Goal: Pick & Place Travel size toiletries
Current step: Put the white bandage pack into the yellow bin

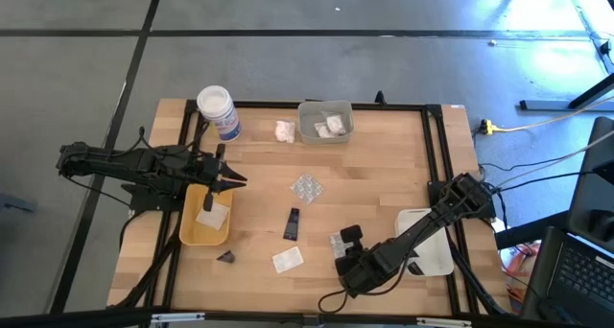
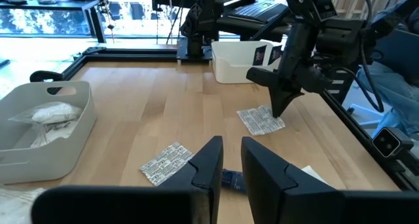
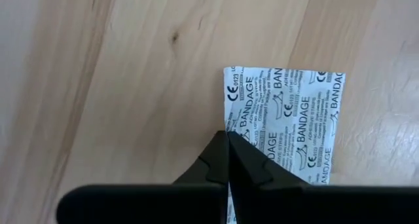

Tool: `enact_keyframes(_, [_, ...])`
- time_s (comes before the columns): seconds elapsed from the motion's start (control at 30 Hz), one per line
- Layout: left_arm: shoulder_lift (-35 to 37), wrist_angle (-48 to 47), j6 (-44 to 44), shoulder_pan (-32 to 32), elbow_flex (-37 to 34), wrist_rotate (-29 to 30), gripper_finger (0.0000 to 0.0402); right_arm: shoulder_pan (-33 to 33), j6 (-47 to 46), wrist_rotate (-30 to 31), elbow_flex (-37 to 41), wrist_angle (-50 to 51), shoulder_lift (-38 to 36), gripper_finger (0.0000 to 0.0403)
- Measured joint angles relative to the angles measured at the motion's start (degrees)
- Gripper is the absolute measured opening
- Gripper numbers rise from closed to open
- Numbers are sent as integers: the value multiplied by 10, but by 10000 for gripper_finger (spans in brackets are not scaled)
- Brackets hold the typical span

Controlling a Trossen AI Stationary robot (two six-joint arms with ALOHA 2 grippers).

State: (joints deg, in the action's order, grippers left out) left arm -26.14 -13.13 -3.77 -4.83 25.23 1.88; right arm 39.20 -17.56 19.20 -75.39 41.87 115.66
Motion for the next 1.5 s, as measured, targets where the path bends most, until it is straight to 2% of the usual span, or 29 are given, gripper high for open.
enact_keyframes(0.9, [-11, 0, 1, 0, 0, -4, 52, 2, -40, -12, -26, 6, -2, 0])
enact_keyframes(1.1, [-77, 51, 50, -7, 0, -48, 56, 2, -51, -18, -26, 6, -9, 0])
enact_keyframes(1.5, [-265, 242, 117, -55, 0, -38, 57, -2, -56, -16, -26, -8, -70, 0])
